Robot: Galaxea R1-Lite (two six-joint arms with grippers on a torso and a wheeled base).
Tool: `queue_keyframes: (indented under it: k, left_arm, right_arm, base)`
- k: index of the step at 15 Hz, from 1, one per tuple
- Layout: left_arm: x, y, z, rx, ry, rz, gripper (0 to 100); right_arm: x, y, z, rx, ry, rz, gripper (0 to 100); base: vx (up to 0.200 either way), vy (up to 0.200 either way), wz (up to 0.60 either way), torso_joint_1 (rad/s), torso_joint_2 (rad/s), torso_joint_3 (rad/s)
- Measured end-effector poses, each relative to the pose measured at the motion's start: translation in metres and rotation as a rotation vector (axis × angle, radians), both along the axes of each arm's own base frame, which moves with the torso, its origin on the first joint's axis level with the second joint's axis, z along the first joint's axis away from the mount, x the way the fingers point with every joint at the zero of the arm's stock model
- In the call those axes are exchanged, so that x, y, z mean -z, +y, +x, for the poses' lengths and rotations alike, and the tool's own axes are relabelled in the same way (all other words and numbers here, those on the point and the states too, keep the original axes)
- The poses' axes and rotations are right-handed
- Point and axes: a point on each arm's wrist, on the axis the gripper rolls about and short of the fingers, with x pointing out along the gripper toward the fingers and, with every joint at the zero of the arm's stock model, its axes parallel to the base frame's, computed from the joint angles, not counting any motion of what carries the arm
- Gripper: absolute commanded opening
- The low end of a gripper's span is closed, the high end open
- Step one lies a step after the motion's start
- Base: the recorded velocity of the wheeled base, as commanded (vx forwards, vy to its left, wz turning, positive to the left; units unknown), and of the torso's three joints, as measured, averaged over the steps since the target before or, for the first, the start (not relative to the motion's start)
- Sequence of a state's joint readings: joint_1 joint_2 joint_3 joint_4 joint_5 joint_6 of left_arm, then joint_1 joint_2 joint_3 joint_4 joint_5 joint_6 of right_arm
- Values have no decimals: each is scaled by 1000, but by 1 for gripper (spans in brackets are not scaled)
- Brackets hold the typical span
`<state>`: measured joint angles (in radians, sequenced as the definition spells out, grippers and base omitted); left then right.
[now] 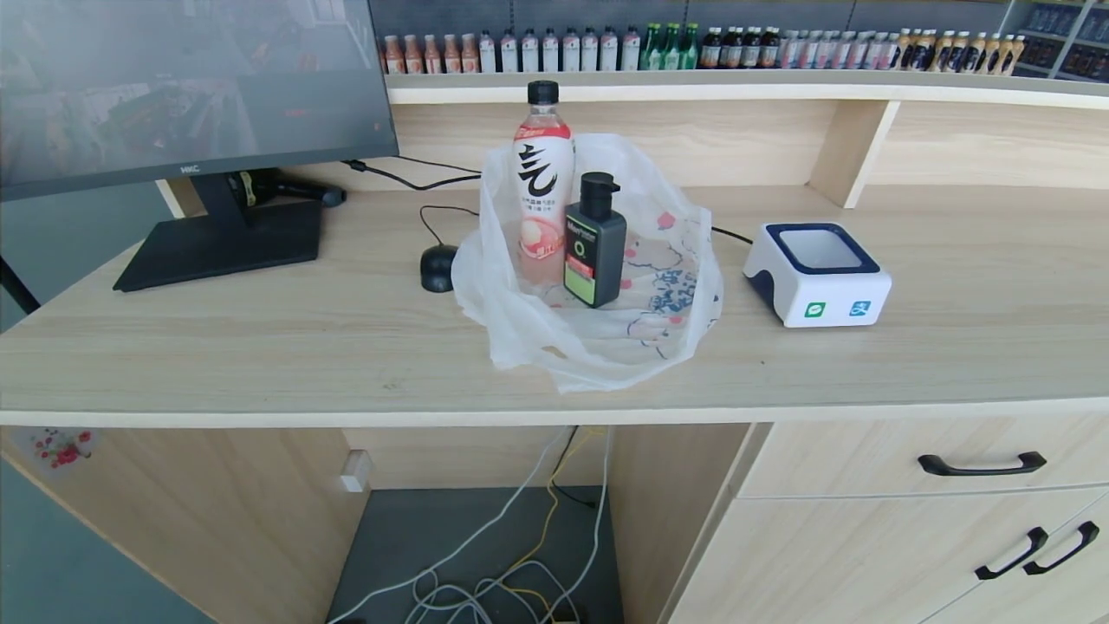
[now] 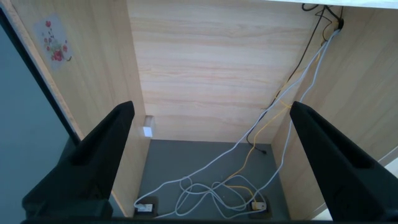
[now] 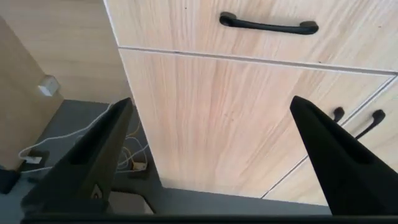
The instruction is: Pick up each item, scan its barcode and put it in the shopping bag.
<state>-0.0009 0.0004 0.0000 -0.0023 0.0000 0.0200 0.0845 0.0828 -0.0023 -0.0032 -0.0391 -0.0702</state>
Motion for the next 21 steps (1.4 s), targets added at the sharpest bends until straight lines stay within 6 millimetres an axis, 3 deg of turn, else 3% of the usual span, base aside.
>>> queue_keyframes:
  k: [10,21]
  left_arm:
    - [0,0,0,-1,-1,-3,100]
    - [0,0,0,-1,0,-6,100]
  right_arm:
    - [2,1,-7,83,-81,60,100]
    - [2,1,-7,82,-82,54,100]
  base:
    - [-60,0,0,4,1,1]
    - [0,-200,0,5,6,1]
